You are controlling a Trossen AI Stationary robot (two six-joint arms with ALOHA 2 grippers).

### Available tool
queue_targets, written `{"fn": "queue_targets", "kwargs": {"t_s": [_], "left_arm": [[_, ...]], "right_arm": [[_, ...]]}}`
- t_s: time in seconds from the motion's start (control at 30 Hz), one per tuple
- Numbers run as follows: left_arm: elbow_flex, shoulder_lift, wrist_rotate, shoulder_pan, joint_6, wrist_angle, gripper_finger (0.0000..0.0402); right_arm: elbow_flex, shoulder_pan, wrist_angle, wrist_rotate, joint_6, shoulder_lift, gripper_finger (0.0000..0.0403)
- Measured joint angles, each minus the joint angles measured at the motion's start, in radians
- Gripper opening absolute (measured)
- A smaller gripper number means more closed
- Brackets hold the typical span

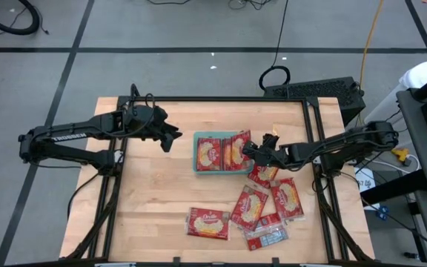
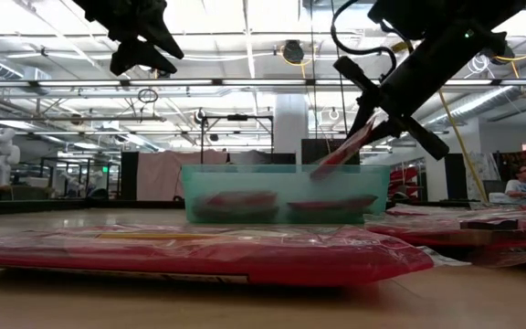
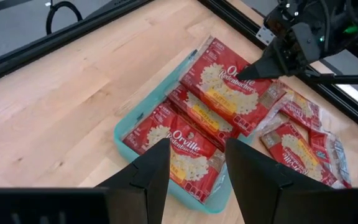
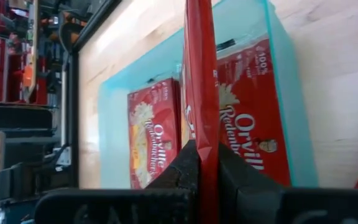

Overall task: Sort popcorn bags into baskets
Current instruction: Put the red popcorn bag into the green bin

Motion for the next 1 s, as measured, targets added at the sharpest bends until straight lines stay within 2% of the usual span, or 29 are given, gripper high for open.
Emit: {"fn": "queue_targets", "kwargs": {"t_s": [0.37, 0.93, 1.0], "left_arm": [[0.0, 0.0, -0.001, 0.0, 0.012, 0.0, 0.0157], [0.0, 0.0, -0.003, 0.0, 0.017, -0.001, 0.0157], [0.0, 0.0, -0.003, 0.0, 0.014, -0.002, 0.0157]], "right_arm": [[0.0, -0.056, 0.048, 0.019, -0.042, 0.014, 0.002], [0.002, -0.097, 0.047, -0.064, -0.207, 0.003, 0.0089], [0.027, -0.108, -0.019, -0.092, -0.248, -0.008, 0.0091]]}}
